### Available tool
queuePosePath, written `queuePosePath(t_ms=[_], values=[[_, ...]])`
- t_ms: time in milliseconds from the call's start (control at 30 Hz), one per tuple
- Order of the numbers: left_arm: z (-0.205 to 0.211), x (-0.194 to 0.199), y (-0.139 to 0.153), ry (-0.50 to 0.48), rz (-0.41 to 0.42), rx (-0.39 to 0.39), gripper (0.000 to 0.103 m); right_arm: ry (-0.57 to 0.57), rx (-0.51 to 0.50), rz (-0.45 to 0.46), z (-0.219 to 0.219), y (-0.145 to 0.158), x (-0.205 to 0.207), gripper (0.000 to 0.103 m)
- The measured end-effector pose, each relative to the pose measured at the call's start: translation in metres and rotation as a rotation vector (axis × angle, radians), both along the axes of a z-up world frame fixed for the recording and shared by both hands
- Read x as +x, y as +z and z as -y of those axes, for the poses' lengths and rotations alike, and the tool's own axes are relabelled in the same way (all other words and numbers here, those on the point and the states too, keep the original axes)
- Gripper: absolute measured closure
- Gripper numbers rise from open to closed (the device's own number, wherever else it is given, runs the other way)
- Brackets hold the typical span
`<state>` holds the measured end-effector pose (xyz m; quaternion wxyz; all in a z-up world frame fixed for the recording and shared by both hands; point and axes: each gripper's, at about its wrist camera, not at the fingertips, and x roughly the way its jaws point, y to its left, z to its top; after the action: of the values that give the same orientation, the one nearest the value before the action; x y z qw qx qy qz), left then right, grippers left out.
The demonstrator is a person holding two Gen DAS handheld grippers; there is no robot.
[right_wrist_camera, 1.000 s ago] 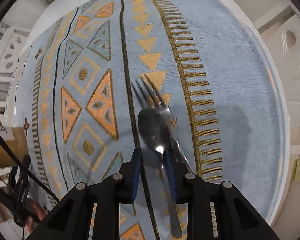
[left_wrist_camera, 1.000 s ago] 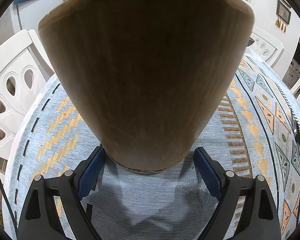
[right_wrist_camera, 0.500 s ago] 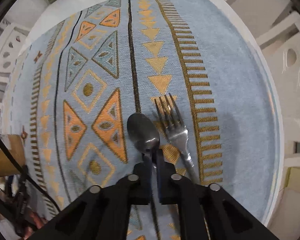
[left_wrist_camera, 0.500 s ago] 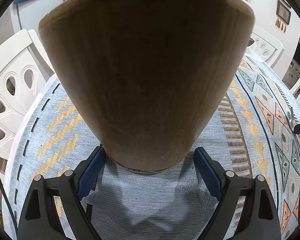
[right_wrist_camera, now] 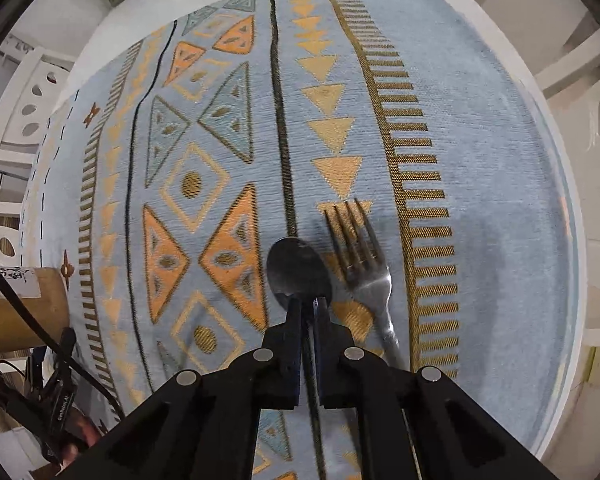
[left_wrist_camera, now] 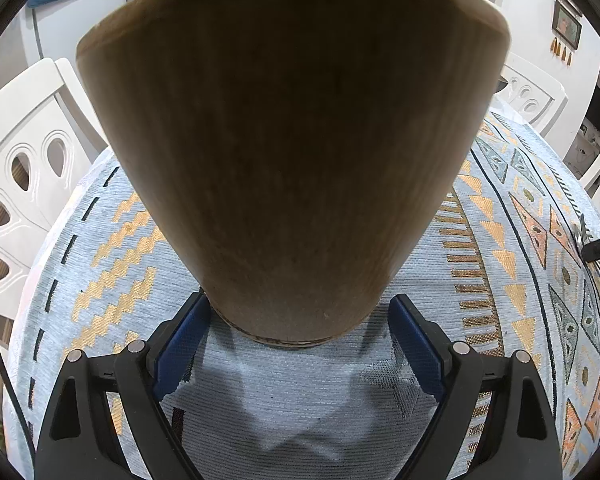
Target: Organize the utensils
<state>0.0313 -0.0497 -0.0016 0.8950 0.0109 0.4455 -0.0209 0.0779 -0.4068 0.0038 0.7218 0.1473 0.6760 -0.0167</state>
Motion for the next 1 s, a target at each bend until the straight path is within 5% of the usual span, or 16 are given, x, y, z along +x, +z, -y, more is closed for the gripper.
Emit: queuePosePath(t_ms=[333,833,933,1000], values=[[0.002,0.0,0.0,0.0,0.0,0.0,0.012,0.034,0.05,0.007,0.005,-0.006,0.018,0.097],[0.002,0.001,0.0,0.0,0.0,0.001,0.012,0.165,-0.058,-0.012,-0.019,-0.008,0.016,0.093],[0.002,0.001,0.0,0.0,0.0,0.001,0.012,0.184,-0.04,-0.018,-0.023,-0.012,0.019,0.073],[0.001,0.001,0.0,0.0,-0.001,0.001,0.012,0.188,0.022,-0.011,-0.027,-0.014,0.018,0.05]])
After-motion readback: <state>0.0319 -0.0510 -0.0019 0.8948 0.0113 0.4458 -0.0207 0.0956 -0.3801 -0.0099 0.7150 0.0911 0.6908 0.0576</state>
